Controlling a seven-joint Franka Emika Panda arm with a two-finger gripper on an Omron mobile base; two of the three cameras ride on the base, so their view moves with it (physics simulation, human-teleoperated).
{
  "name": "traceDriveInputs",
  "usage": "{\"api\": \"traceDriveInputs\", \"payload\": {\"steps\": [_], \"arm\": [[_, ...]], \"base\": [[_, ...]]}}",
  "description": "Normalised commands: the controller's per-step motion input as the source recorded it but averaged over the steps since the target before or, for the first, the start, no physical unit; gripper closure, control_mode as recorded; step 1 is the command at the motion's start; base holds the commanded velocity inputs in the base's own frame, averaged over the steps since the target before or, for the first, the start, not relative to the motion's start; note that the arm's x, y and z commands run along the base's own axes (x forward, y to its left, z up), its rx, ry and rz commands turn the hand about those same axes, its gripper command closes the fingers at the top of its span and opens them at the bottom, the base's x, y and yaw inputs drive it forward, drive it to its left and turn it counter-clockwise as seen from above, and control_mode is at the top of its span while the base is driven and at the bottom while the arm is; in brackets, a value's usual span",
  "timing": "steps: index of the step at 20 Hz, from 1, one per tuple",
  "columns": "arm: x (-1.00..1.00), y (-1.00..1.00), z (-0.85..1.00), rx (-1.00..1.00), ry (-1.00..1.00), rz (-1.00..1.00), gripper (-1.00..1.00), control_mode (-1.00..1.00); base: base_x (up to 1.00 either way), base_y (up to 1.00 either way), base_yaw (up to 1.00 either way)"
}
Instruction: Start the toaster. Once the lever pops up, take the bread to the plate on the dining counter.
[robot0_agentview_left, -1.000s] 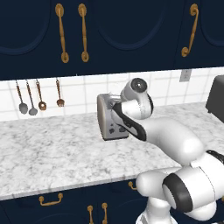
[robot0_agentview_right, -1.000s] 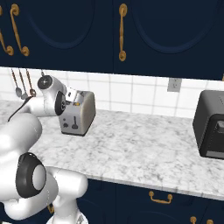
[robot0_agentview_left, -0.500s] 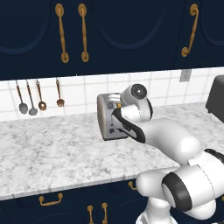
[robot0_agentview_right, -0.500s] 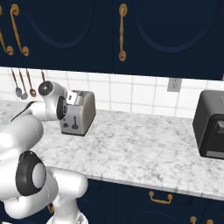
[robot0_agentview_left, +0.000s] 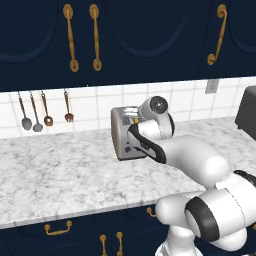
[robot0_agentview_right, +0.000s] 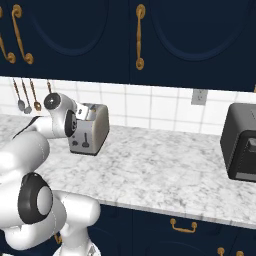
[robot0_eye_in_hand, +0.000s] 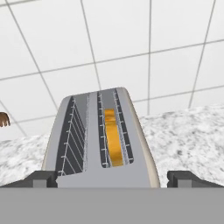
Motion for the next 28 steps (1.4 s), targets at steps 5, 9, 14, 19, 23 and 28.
{"api": "traceDriveInputs", "payload": {"steps": [5, 9, 14, 19, 23, 28], "arm": [[0.0, 0.0, 0.0, 0.0, 0.0, 0.0, -1.0, -1.0], [0.0, 0.0, 0.0, 0.0, 0.0, 0.0, -1.0, -1.0], [0.0, 0.0, 0.0, 0.0, 0.0, 0.0, -1.0, -1.0], [0.0, 0.0, 0.0, 0.0, 0.0, 0.0, -1.0, -1.0], [0.0, 0.0, 0.0, 0.0, 0.0, 0.0, -1.0, -1.0], [0.0, 0.0, 0.0, 0.0, 0.0, 0.0, -1.0, -1.0]], "base": [[0.0, 0.0, 0.0], [0.0, 0.0, 0.0], [0.0, 0.0, 0.0], [0.0, 0.0, 0.0], [0.0, 0.0, 0.0], [0.0, 0.0, 0.0]]}}
